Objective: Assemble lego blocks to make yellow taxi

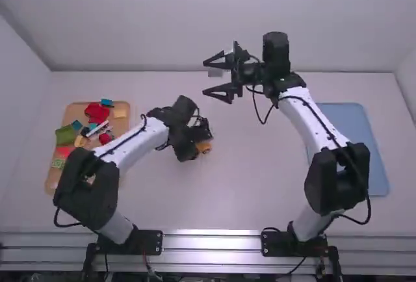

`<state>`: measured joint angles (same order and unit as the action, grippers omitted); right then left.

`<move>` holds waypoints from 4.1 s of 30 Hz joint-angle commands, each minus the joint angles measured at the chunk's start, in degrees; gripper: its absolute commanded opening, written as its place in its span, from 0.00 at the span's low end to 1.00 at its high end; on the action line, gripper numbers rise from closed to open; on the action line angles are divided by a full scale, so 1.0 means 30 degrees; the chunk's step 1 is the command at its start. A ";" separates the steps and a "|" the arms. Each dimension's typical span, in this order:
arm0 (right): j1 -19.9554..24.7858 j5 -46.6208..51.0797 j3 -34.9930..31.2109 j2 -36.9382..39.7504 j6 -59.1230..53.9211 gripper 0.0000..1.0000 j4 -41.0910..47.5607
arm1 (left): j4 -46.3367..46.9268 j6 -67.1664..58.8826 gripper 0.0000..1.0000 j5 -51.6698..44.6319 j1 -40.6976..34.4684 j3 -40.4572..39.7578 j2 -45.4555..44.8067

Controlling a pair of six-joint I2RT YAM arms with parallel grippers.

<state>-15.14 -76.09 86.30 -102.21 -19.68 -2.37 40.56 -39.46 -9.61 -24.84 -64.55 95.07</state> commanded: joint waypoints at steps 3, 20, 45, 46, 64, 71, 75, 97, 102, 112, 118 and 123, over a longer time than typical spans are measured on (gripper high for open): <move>0.0729 -0.2397 0.0605 0.0736 0.0131 0.99 0.0000 | -0.1056 -0.1217 0.33 0.1333 -0.1741 0.0291 0.1494; 0.0823 -0.3067 0.0605 0.0736 0.0131 0.99 -0.0080 | -0.3818 -0.3891 0.52 0.0911 -0.2433 0.0291 0.4197; -0.0583 0.2535 0.0605 0.0736 0.2120 0.99 -0.1705 | -0.0248 0.2375 0.99 0.2412 0.0109 -0.1967 -0.0240; -0.0393 0.2528 0.0605 0.0736 0.2055 0.99 -0.1734 | -0.0401 0.2688 0.99 0.2127 0.0495 -0.1749 -0.1100; -0.2076 0.6404 0.0605 0.0729 0.1566 0.99 -0.1588 | 0.1945 2.2593 0.99 1.3289 0.6207 0.0364 -1.3136; -0.2747 0.6513 0.0605 0.0729 0.0729 0.99 -0.1195 | 0.3002 2.5237 0.99 1.4367 0.8109 0.0364 -1.4863; -0.2878 0.6397 0.0605 0.0729 0.0481 0.99 -0.1049 | 0.2761 2.5223 0.99 1.4236 1.0112 0.0364 -1.4331; -0.2812 0.6535 0.0605 0.0729 0.0459 0.99 -0.0845 | 0.6317 1.9380 0.99 0.5523 1.3508 -1.5533 0.4109; -0.2790 0.6535 0.0605 0.0729 -0.0459 0.99 -0.0342 | 0.8575 1.8950 0.99 0.3453 1.3544 -2.0786 0.9406; -0.2798 0.8357 0.0597 0.0729 -0.0393 0.99 0.0160 | 1.0644 2.3496 0.99 0.3497 1.3435 -2.3066 1.5125; -0.2798 0.8335 0.0597 0.0729 -0.0670 0.99 0.0444 | 0.8721 2.9077 0.99 0.3555 1.3420 -2.1398 1.5387; -0.2732 0.8378 0.0597 0.0729 -0.1479 0.99 0.1151 | 0.8225 3.4082 0.99 0.3184 1.3668 -1.9934 1.5387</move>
<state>-23.62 -50.74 86.30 -101.65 -22.70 0.89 65.65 51.70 1.21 15.75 -126.13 141.32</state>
